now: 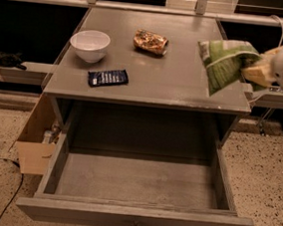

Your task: Pick green jalapeno chip bag from top drawer and place on counter

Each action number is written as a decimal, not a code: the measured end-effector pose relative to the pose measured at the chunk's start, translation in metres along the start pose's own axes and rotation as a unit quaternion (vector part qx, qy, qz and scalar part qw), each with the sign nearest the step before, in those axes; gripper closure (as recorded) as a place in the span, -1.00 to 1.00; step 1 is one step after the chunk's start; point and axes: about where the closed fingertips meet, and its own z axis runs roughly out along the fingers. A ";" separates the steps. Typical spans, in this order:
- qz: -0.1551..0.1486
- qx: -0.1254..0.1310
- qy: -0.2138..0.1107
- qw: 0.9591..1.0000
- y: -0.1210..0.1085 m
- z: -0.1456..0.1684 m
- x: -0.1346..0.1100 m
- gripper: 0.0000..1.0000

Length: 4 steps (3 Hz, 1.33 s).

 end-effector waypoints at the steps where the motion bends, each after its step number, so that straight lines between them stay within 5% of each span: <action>1: -0.003 -0.001 -0.003 1.000 0.002 0.000 -0.006 1.00; 3: -0.020 -0.011 0.000 1.000 -0.005 0.024 -0.023 1.00; 4: -0.030 -0.051 0.013 0.998 0.002 0.079 -0.036 1.00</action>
Offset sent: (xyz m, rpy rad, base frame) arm 0.0073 -0.0025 0.0011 -0.0306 -0.0024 -0.0150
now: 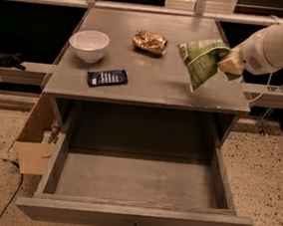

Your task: Pick green jalapeno chip bag from top drawer and place on counter

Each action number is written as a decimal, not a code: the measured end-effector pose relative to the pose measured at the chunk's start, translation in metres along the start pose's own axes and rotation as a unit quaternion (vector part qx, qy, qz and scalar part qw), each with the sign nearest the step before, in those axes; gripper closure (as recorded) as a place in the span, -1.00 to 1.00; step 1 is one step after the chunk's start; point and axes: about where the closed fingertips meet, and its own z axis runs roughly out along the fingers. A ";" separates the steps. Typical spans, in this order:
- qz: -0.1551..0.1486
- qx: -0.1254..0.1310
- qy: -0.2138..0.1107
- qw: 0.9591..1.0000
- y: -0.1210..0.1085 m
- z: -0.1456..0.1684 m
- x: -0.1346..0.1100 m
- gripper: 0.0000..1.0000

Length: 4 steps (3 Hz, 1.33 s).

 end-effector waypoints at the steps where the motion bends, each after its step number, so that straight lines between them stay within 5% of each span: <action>1: -0.003 -0.026 0.015 1.000 0.007 0.034 -0.002 1.00; 2: -0.019 -0.065 0.037 0.997 0.033 0.079 -0.004 1.00; 3: -0.019 -0.065 0.037 0.997 0.033 0.079 -0.004 0.95; 4: -0.019 -0.065 0.037 0.997 0.033 0.079 -0.004 0.46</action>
Offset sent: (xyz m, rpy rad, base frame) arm 0.0401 0.0516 -0.0749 -0.0476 0.1529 0.0831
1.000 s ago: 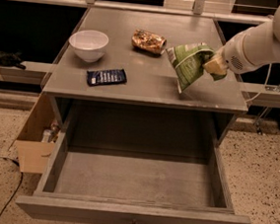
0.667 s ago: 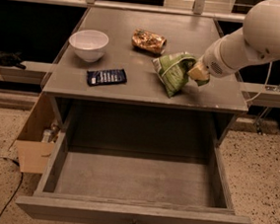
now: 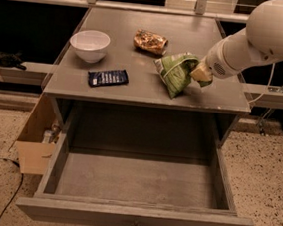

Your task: Pick green jalapeno chip bag from top drawer and place on counter

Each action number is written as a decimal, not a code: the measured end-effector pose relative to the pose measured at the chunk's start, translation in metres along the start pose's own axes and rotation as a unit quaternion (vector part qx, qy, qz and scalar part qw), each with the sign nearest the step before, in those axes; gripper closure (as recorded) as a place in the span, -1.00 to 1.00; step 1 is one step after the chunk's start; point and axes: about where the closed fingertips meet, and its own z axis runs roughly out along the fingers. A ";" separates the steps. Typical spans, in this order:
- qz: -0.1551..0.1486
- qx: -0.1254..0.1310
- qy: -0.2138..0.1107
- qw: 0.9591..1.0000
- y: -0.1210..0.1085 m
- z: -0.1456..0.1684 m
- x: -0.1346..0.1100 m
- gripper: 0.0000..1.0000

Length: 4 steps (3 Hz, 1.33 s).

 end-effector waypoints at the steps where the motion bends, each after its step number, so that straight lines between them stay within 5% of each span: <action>1: 0.000 0.000 0.000 1.000 0.000 0.000 0.000 0.02; 3: 0.000 0.000 0.000 1.000 0.000 0.000 0.000 -0.91; 4: 0.000 0.000 0.000 1.000 0.000 0.000 0.000 -1.00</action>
Offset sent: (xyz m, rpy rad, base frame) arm 0.0000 0.0000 0.0000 0.0000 0.0000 0.0000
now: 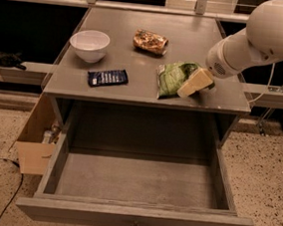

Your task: Pick green jalapeno chip bag from top drawer and place on counter

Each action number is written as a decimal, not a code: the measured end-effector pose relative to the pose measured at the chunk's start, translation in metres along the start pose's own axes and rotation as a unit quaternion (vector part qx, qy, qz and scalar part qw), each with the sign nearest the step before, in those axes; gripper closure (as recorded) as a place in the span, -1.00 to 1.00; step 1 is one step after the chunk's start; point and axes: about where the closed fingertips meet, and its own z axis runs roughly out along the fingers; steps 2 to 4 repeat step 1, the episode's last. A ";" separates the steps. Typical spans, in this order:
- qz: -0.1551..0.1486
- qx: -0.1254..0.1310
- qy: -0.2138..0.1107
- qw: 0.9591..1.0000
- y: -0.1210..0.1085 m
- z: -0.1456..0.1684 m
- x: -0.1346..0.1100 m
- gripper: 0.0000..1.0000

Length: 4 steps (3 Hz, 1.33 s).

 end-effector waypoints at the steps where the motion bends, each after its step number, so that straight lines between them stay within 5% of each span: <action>1: 0.000 0.000 0.000 1.000 0.000 0.000 0.000 -1.00; 4: 0.000 0.000 0.000 1.000 0.000 0.000 0.000 -1.00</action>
Offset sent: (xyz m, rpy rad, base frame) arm 0.0000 0.0000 0.0000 0.0000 0.0000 0.0000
